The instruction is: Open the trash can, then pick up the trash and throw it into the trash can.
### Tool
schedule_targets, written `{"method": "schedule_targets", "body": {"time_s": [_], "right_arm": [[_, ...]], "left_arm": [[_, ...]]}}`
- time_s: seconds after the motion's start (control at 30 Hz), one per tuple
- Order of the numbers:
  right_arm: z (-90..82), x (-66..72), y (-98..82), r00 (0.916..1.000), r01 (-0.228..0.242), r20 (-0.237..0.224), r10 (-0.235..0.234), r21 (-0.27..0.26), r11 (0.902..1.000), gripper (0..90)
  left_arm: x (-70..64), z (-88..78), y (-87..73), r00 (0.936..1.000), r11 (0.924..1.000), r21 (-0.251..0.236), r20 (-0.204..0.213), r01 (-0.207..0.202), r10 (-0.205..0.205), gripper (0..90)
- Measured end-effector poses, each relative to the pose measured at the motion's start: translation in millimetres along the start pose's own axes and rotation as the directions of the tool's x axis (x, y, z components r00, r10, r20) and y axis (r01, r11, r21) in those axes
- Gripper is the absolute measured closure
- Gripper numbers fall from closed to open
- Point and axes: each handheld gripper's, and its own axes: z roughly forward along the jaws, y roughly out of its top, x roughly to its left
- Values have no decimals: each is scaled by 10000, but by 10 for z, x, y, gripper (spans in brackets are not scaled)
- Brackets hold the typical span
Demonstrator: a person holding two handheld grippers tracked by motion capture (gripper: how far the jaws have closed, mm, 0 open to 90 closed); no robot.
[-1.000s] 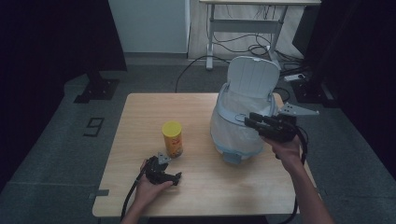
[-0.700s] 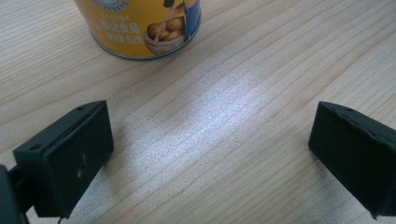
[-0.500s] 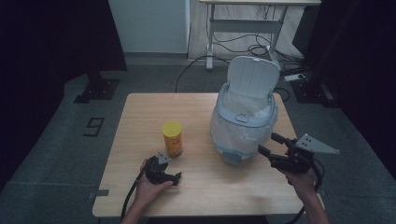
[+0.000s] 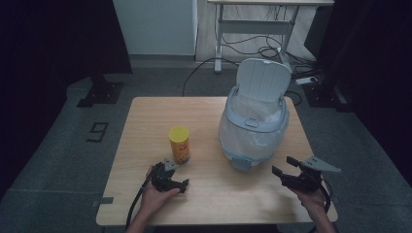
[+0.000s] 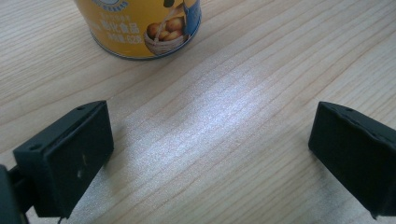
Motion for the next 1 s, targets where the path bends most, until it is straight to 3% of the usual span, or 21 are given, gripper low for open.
{"method": "schedule_targets", "body": {"time_s": [0.1, 0.27, 0.63, 1.0], "right_arm": [[90, -38, -143, 10000, -59, 81, 55, 526, 9986, 198], [172, -46, -234, 9997, -68, 240, 46, 915, 9958, 198], [207, -93, -291, 9992, -174, 377, 132, 1125, 9935, 197], [186, -142, -340, 9983, -370, 497, 312, 1202, 9921, 199]], "left_arm": [[0, 0, 0, 10000, 10000, 3, 1, 0, 0, 0], [0, 0, 0, 10000, 10000, 2, -1, -2, 2, 0], [-6, -11, 9, 9999, 9999, 68, -60, 96, -95, 7], [69, -91, 9, 9995, 9992, -208, 15, 331, -331, 48]]}}
